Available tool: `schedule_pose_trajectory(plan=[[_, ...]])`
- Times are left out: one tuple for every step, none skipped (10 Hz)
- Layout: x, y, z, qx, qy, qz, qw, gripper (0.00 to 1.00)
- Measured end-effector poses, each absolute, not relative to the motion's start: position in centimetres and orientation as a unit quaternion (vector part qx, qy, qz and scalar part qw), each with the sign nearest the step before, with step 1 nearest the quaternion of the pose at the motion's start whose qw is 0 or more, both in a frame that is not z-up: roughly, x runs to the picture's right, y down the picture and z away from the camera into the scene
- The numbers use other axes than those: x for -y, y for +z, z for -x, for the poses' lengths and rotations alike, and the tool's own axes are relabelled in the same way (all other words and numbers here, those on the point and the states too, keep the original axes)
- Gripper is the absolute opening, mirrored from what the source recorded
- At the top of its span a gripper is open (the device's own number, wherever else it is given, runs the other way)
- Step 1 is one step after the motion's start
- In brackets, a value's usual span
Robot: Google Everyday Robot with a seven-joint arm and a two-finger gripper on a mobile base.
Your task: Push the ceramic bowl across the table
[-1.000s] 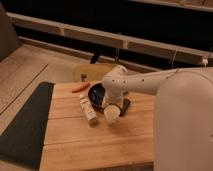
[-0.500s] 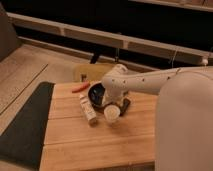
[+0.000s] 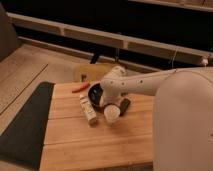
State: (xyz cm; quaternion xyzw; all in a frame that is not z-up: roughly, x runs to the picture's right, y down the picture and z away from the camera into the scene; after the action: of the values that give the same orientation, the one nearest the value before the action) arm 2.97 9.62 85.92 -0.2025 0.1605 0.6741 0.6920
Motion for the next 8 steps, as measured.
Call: schedule_pose_trajectory(plan=[[-10.0,86.6,-3.1,-0.16,0.674,0.206,0.691,0.65],[-10.6,87.2,-3.0,-0.161,0.673,0.212,0.69,0.65],[-11.4,87.8,-2.8,-0.163,0.672,0.221,0.688,0.65],[-11.9,88.3,-2.6,-0.165,0.67,0.228,0.687,0.65],[-12.6,88.8,-2.4,-0.168,0.663,0.236,0.69,0.65],[-12.4,89.4,-1.8,-0.162,0.656,0.239,0.697,0.65],[-12.1,89.9,-1.5,-0.156,0.649,0.24,0.705,0.65],[-11.5,90.6,-1.4,-0.148,0.641,0.237,0.715,0.65]])
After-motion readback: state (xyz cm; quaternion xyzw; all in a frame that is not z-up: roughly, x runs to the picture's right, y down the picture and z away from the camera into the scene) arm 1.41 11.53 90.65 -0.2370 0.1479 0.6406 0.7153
